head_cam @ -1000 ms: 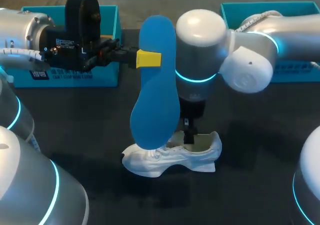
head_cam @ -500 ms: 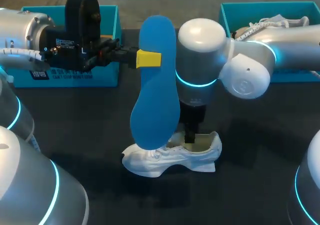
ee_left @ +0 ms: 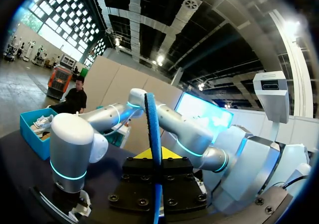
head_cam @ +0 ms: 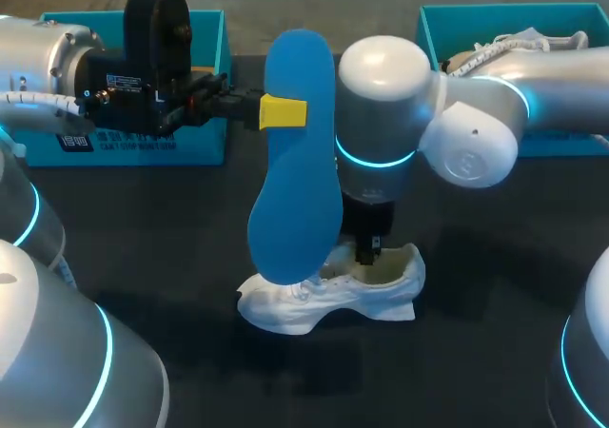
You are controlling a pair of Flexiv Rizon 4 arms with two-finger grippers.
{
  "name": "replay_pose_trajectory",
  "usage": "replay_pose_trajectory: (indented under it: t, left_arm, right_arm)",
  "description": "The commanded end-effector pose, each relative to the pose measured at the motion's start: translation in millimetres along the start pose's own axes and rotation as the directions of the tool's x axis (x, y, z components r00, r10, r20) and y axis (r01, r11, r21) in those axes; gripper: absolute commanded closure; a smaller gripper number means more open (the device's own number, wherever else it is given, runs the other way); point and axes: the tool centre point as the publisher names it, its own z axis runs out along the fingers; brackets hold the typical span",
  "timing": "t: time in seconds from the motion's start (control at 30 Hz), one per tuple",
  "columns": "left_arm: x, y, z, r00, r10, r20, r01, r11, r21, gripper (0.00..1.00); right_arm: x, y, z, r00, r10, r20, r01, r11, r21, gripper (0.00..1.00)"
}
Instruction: Take the shoe out of the shoebox, open the shoe tongue, remove and reinsert the insole, then place the shoe into the shoebox
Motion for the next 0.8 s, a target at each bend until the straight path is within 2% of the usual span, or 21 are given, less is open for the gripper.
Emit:
replay_pose_trajectory:
  t: [0.03,0.2,0.4,0.57,0.8]
  left_arm:
    - [-0.2,0.5,0.7,1.000,0.000,0.000,0.000,1.000,0.002,1.00]
    - [-0.2,0.5,0.7,1.000,0.000,0.000,0.000,1.000,0.002,1.00]
    - [-0.2,0.5,0.7,1.000,0.000,0.000,0.000,1.000,0.002,1.00]
    - [-0.2,0.5,0.7,1.000,0.000,0.000,0.000,1.000,0.002,1.00]
    - [-0.2,0.5,0.7,1.000,0.000,0.000,0.000,1.000,0.002,1.00]
  right_arm:
    - [0.1,-1.4,-9.5,0.998,0.063,0.001,-0.063,0.998,0.023,1.00]
    - [0.6,-6.4,-23.8,0.975,0.222,0.016,-0.222,0.974,0.045,1.00]
    - [6.2,-6.7,-37.3,0.907,0.421,0.031,-0.422,0.906,0.035,1.00]
    - [15.7,-5.4,-45.6,0.818,0.575,0.027,-0.575,0.818,0.000,1.00]
    - [30.9,-4.2,-50.5,0.659,0.752,0.025,-0.751,0.659,-0.044,1.00]
